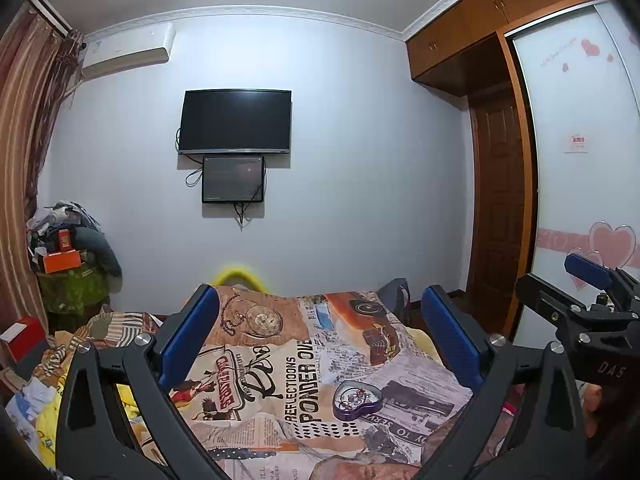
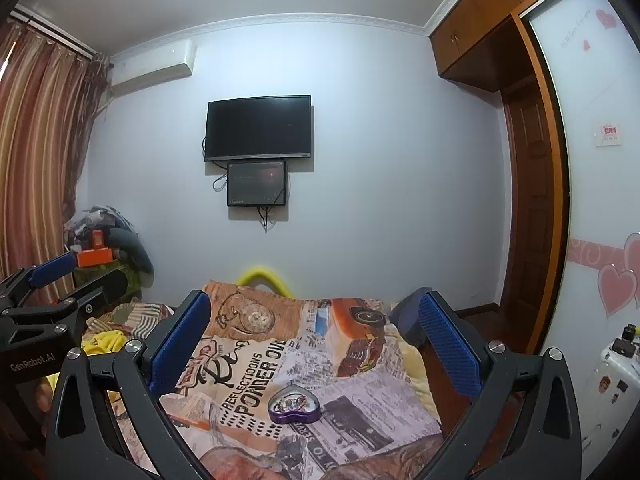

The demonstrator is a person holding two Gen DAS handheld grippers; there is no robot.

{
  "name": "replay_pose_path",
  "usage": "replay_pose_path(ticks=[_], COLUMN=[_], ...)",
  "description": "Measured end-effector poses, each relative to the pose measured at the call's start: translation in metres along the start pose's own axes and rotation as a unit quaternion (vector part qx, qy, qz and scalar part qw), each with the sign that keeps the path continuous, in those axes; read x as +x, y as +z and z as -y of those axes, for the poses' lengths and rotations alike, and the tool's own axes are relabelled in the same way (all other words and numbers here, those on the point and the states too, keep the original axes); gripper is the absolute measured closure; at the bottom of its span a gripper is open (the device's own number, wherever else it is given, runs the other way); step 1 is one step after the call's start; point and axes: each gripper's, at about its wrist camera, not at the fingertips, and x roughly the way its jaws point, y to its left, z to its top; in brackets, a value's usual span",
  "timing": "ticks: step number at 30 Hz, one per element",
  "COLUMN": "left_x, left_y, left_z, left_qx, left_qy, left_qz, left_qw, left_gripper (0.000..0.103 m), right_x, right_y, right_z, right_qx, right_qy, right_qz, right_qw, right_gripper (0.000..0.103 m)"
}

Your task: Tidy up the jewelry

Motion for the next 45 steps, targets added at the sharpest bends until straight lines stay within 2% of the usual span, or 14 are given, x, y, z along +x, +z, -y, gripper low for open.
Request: replay_pose_path(ticks=[29,45], left_x=[0.003,0.006], left_y=[-0.003,-0.003], left_z=[-0.001,-0.001], left_qx=[-0.006,-0.006], left_qy=[0.006,-0.012], left_qz=[-0.011,-0.02], left_qw=[0.9999,0.9997], left_gripper=[0.001,0.001], right_x=[-0.009,-0.008], right_y=[-0.002,-0.001], right_z=[0.002,0.005], right_qx=[0.001,0.006], right_qy=[0.004,0.005], right_qz=[-0.012,-0.015], right_qw=[1.0,1.0], right_gripper=[0.0,0.0])
